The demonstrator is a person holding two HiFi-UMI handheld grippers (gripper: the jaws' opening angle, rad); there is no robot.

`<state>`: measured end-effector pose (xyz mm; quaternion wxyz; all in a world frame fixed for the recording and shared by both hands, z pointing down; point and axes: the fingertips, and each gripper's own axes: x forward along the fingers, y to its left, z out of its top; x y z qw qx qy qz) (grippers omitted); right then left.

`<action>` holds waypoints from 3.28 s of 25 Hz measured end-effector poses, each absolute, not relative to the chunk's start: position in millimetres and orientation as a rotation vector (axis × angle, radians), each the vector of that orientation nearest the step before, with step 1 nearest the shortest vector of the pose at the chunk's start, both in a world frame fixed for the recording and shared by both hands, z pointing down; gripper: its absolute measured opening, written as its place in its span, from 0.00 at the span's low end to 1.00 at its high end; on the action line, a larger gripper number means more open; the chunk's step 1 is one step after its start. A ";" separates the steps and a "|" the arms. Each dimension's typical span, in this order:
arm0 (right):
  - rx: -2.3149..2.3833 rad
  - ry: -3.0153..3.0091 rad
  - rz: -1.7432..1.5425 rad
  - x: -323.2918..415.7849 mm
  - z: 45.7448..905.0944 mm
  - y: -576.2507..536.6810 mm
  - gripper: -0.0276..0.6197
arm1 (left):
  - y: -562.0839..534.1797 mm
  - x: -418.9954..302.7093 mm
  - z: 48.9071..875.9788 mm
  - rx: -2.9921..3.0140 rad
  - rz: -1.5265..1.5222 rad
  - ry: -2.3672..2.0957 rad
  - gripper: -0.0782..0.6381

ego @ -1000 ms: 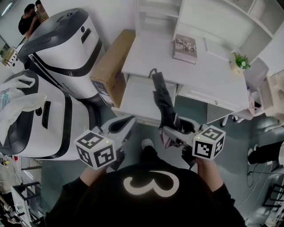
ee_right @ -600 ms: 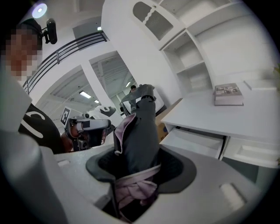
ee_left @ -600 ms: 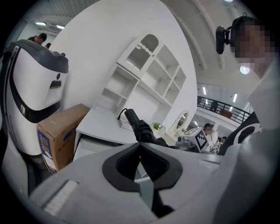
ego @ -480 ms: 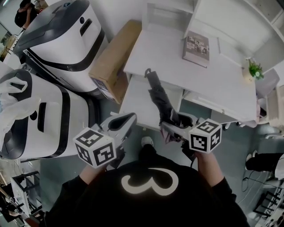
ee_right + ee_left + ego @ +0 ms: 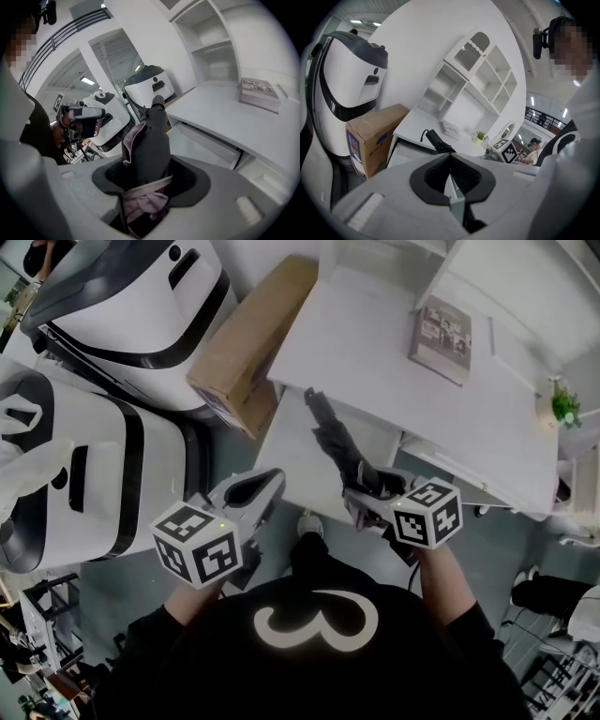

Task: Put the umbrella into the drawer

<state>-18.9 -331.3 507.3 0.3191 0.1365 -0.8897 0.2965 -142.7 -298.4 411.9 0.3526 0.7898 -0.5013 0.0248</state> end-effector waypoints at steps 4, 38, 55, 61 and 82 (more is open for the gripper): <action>0.312 -2.287 0.774 -28.8 534.4 -341.9 0.41 | -305.3 -150.3 426.7 2.000 0.065 -1.304 0.12; 0.309 -1.926 0.530 -66.0 746.6 -385.6 0.41 | -322.1 -217.8 491.7 1.780 0.091 -1.393 0.12; 0.267 -1.829 0.582 -53.1 772.1 -381.8 0.51 | -326.3 -208.4 496.3 1.776 0.106 -1.374 0.12; 0.369 -1.930 0.649 -47.0 733.6 -390.7 0.51 | -322.0 -196.1 485.5 1.825 0.099 -1.353 0.12; 0.617 -2.817 0.561 -11.9 386.0 -271.2 0.05 | -225.8 -116.3 372.0 2.159 0.026 -1.279 0.12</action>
